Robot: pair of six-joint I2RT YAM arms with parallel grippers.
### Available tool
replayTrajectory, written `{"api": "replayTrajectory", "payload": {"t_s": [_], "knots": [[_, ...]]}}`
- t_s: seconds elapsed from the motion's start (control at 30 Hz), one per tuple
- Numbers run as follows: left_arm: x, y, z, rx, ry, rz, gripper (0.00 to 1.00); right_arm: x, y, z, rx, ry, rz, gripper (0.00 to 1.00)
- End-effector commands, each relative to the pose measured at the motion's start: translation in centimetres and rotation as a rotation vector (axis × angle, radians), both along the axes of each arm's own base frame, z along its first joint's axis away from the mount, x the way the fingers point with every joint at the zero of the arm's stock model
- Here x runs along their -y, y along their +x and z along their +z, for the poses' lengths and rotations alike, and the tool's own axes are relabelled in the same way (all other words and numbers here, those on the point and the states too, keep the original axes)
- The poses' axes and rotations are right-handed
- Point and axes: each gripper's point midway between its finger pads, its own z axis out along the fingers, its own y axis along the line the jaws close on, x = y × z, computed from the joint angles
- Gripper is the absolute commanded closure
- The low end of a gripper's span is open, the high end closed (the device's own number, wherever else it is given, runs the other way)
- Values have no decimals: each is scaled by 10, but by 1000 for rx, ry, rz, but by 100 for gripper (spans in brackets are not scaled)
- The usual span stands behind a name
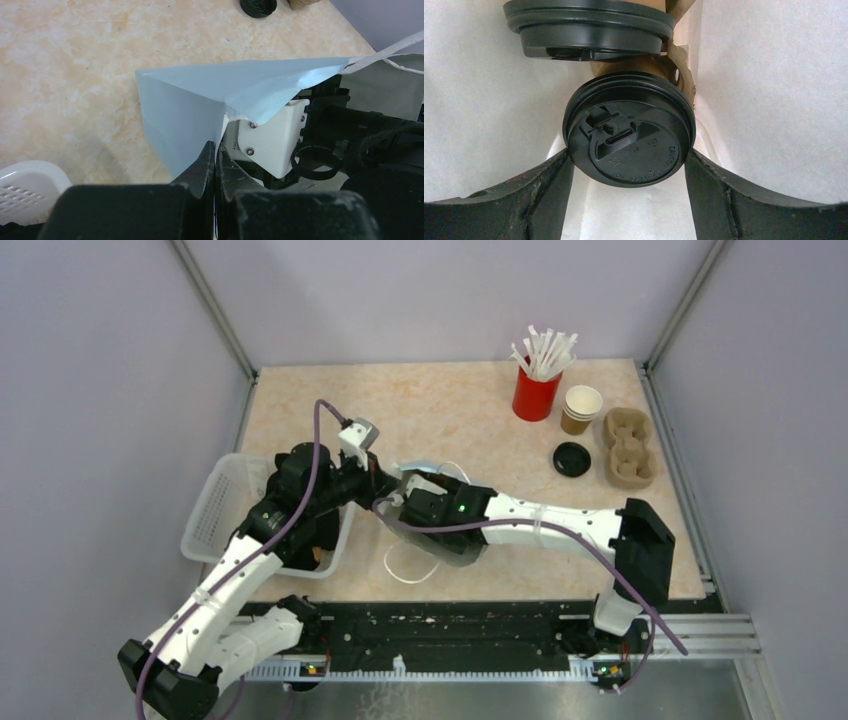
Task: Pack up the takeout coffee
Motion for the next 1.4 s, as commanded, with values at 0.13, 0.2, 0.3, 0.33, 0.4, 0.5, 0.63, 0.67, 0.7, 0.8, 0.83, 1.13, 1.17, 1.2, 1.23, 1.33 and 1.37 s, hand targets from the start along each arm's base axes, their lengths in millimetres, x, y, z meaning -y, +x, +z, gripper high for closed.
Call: {"api": "replayTrajectory", "payload": {"t_s": [0.13,0.2,0.3,0.33,0.4,0.5,0.63,0.67,0.7,0.8,0.83,1.13,1.17,1.2,1.23,1.33,1.37], "knots": [[7,-1,11,40,-30,-34,100,-9,10,-18,16,46,1,23],[5,1,9,31,-22,-16,100,-12,8,-10,3,71,7,15],[1,5,5,18,-7,19,100,-18,4,14,-2,144,4,4],[-1,7,3,15,0,32,100,-21,2,21,-10,175,7,2],[-2,8,1,10,11,43,100,-29,-5,31,-42,230,22,1],[-2,9,-1,2,14,42,100,-39,-13,45,-56,268,51,1],[2,8,1,-9,0,29,100,-54,-16,52,-67,301,66,1],[3,8,1,-12,-3,24,100,-57,-16,51,-67,310,67,1],[4,7,2,-14,-6,20,100,-61,-15,51,-66,325,70,1],[5,6,1,-20,-10,14,100,-71,-10,46,-48,345,63,2],[5,5,1,-20,-11,10,100,-71,-5,45,-25,343,41,2],[8,4,3,-21,-12,-13,100,-75,10,18,-2,376,1,1],[8,3,2,-22,-11,-14,100,-74,12,17,4,381,-7,1],[8,3,2,-23,-11,-16,100,-72,14,14,3,381,-16,1],[9,3,2,-22,-10,-17,100,-70,16,11,6,380,-22,1],[9,3,1,-22,-6,-20,100,-66,19,5,6,375,-22,1],[8,3,1,-21,-5,-21,100,-67,19,3,4,382,-13,1]]}}
